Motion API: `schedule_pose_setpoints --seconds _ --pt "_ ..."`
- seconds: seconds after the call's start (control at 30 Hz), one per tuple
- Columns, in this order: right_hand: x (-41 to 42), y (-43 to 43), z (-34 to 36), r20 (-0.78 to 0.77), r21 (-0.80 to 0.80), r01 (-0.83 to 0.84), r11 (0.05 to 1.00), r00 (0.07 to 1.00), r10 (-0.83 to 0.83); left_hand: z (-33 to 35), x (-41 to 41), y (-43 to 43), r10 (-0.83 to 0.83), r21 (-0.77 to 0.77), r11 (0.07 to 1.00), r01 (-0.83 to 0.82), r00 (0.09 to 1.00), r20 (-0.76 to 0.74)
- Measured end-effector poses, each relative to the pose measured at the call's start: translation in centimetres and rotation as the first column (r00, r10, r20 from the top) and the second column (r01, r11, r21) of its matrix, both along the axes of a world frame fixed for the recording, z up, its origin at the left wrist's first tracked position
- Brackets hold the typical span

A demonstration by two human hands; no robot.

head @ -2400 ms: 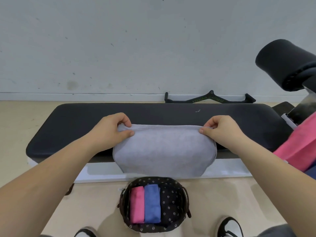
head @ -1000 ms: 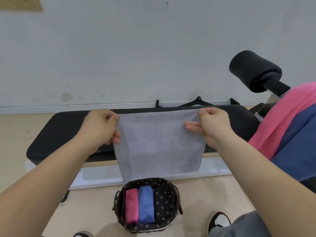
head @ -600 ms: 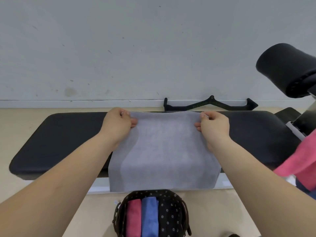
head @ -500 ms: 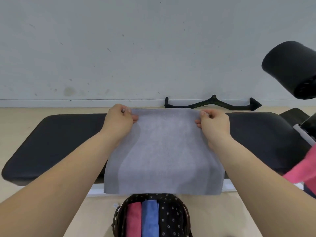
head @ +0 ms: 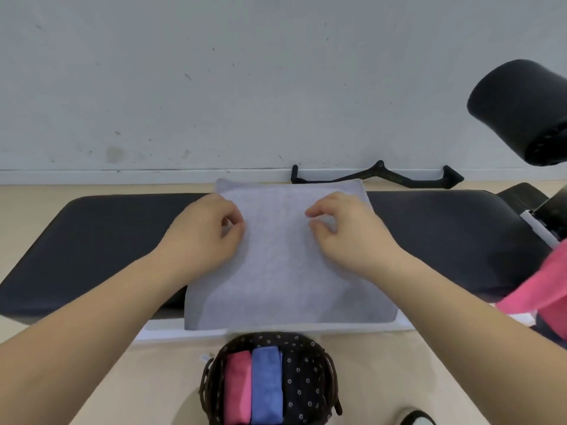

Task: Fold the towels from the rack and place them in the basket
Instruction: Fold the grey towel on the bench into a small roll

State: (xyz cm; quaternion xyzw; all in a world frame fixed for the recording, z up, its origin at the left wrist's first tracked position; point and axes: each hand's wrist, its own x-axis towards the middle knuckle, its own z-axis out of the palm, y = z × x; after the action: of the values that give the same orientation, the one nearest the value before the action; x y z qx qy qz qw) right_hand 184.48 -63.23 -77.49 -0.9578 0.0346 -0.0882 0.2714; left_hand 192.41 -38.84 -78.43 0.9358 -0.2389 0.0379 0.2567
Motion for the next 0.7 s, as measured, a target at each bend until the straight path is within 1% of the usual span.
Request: schedule_pose_setpoints --seconds 0.07,0.1,0.17,0.23,0.3,0.33,0.4,0.47,0.5,0.57,0.63,0.7 --pt "-2.1 2.8 0.8 -0.135 -0.109 -0.112 0.988 0.986 0.097 -0.3 -2.3 0.5 -0.160 0.118 0.981 0.153 0.986 0.049" --pt "-3.2 4.0 1.1 -0.218 -0.179 -0.161 0.971 0.969 0.120 -0.5 -3.5 0.6 -0.226 0.158 0.964 0.213 0.971 0.072" --pt "-5.3 5.6 1.0 -0.380 -0.329 -0.235 0.915 0.920 0.099 -0.8 -5.4 1.0 -0.309 0.224 0.935 0.277 0.943 0.123" --pt "-7.0 6.0 0.4 -0.462 -0.431 -0.270 0.861 0.886 0.047 -1.3 -7.1 1.7 -0.316 0.256 0.928 0.272 0.937 0.149" --pt "-7.7 5.9 -0.1 -0.479 -0.477 -0.266 0.838 0.878 0.006 -2.3 -8.4 2.2 -0.298 0.320 0.919 0.229 0.936 0.188" --pt "-7.8 5.8 -0.5 -0.473 -0.495 -0.263 0.828 0.881 -0.003 -2.9 -8.8 2.2 -0.291 0.388 0.900 0.197 0.935 0.201" --pt "-7.9 5.8 -1.4 -0.437 -0.561 -0.262 0.785 0.899 -0.012 -4.1 -9.5 1.0 -0.287 0.555 0.821 0.132 0.936 0.202" --pt "-8.1 5.9 -2.3 -0.389 -0.619 -0.243 0.747 0.921 -0.023 -4.8 -10.1 -0.1 -0.253 0.653 0.756 0.053 0.943 0.217" --pt "-8.1 6.0 -2.7 -0.364 -0.635 -0.228 0.738 0.931 -0.026 -4.9 -10.2 -0.3 -0.246 0.670 0.742 0.027 0.940 0.235" --pt "-8.3 6.1 -3.3 -0.331 -0.651 -0.210 0.729 0.943 -0.024 -4.6 -10.0 0.0 -0.279 0.666 0.745 0.046 0.928 0.248" --pt "-8.4 6.2 -3.6 -0.313 -0.663 -0.197 0.722 0.949 -0.029 -4.0 -9.8 0.7 -0.323 0.570 0.813 0.119 0.907 0.271" --pt "-8.4 6.2 -3.6 -0.308 -0.660 -0.194 0.725 0.951 -0.026 -3.2 -9.9 1.3 -0.299 0.423 0.893 0.152 0.903 0.308"
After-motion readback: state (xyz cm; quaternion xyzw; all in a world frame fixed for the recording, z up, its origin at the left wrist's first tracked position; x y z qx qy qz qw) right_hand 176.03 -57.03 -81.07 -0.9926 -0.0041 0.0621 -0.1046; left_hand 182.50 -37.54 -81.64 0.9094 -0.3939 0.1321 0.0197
